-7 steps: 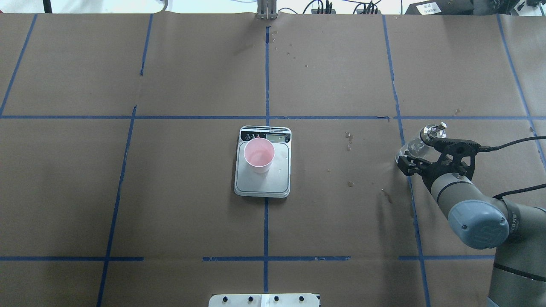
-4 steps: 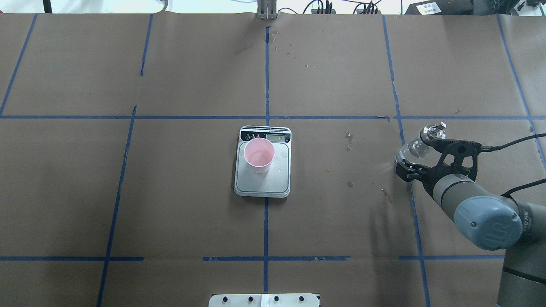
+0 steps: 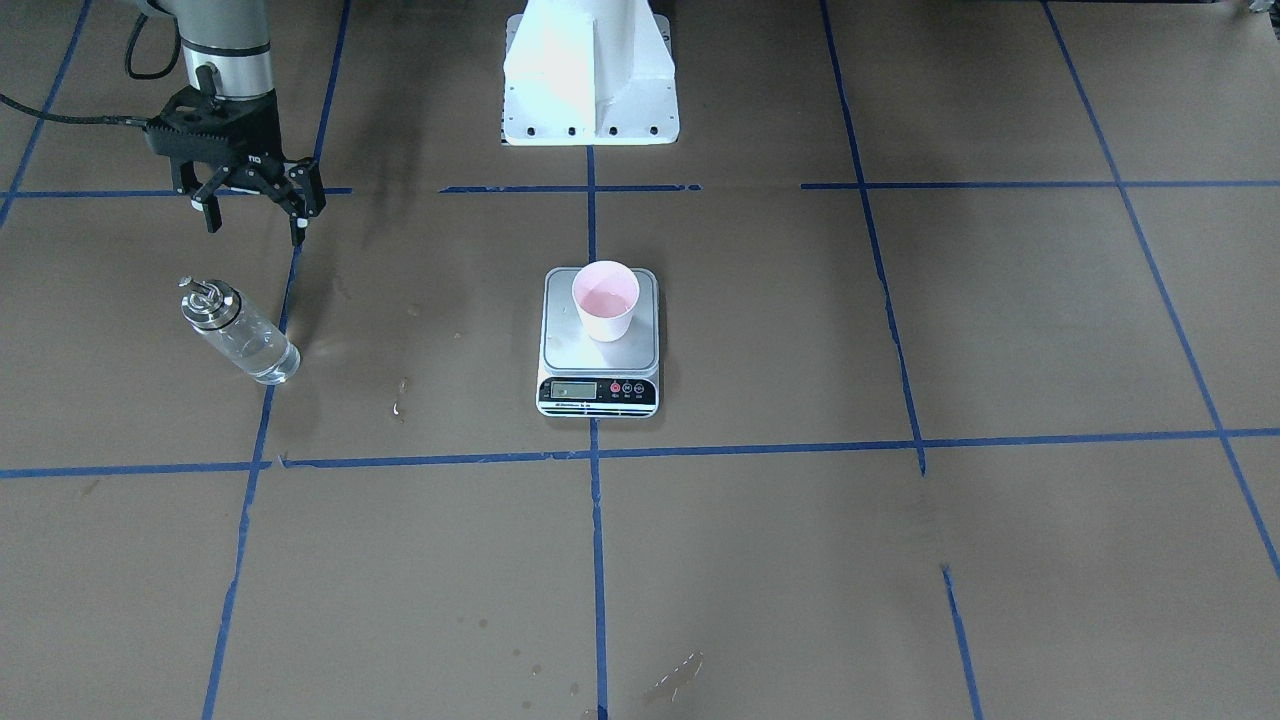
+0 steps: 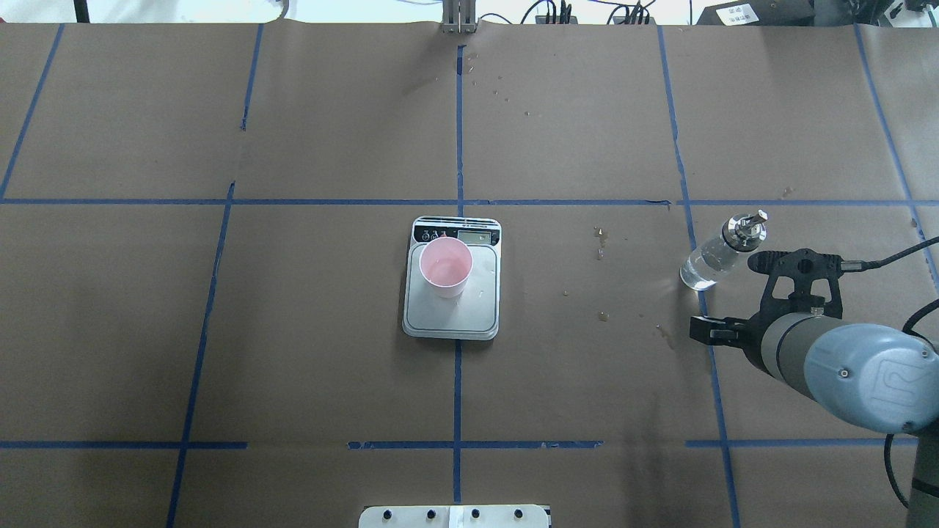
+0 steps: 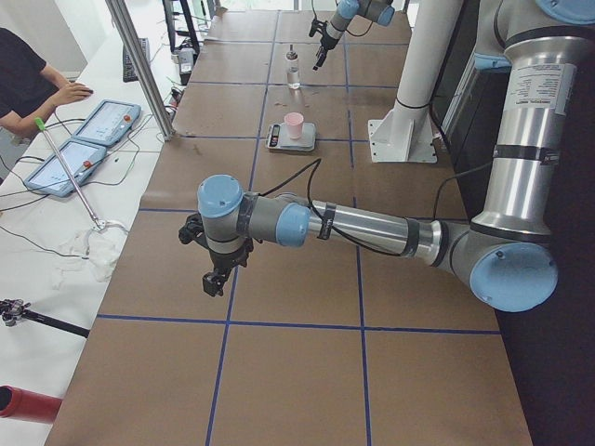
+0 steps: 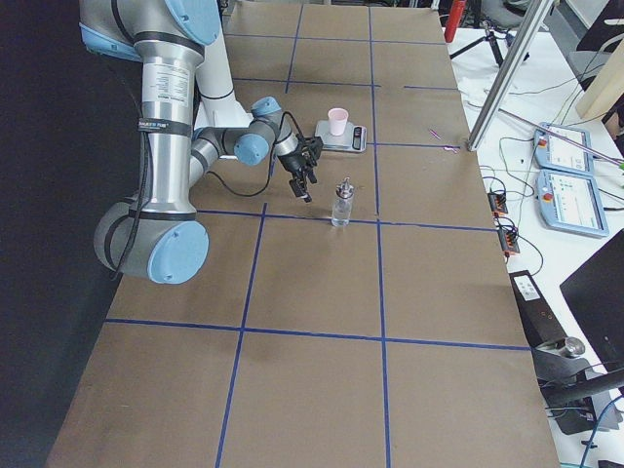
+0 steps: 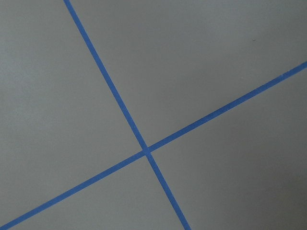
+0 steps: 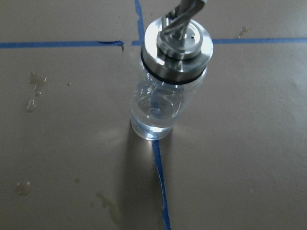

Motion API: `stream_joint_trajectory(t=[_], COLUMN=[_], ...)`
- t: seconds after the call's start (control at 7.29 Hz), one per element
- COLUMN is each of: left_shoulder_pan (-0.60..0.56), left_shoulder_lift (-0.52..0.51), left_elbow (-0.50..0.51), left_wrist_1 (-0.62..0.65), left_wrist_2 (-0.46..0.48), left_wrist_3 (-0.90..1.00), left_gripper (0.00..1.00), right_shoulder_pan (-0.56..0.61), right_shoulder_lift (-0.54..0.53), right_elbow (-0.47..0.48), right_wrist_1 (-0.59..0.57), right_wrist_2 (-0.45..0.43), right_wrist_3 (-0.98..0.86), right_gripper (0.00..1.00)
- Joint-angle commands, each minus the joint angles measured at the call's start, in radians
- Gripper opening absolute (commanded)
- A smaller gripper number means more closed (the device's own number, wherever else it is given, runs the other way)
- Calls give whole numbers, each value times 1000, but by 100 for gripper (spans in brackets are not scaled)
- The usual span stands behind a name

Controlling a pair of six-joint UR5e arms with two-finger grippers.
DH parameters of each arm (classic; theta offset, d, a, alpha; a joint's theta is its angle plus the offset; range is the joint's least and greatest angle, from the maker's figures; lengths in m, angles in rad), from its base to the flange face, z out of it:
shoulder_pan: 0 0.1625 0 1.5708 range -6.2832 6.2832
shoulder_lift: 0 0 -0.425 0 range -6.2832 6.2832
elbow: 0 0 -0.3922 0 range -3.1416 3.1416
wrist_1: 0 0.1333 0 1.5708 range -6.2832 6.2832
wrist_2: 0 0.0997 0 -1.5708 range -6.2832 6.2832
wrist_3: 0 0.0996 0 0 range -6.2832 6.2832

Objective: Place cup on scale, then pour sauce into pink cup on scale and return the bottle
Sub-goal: 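Open the right gripper and withdraw it from the bottle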

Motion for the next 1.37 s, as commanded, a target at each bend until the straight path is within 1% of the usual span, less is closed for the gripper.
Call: stream_joint_trajectory(t=[0.0,0.14,0.27,0.41,0.55,0.69,0.96,1.1,1.24], left_shoulder_pan=[-1,-1,1,1,-1,-1,1,1,1], left_shoulder_lift=[1,1,1,1,-1,-1,-1,-1,-1], left_elbow=[1,1,0,-2,-6,-5,-6,-6,-5], left_wrist_1=[0,0,0,0,0,-2,-2,-2,0], left_wrist_2=[0,0,0,-2,-2,-3,-5,-5,-5], left_wrist_3=[2,3,3,5,3,3,3,5,8], left_gripper=[100,100,100,100,100,100,100,100,100], right_shoulder_pan=[97,204,340,455,558,658,825,911,1008], right_shoulder_lift=[88,190,299,367,369,366,363,357,309], right_elbow=[79,79,79,72,48,-4,-135,-201,-268], right_wrist_1=[-165,-285,-438,-541,-577,-577,-570,-569,-559], right_wrist_2=[200,306,412,475,552,586,678,738,835], right_wrist_3=[-3,-88,-259,-414,-622,-788,-1046,-1189,-1367], right_gripper=[100,100,100,100,100,100,100,100,100])
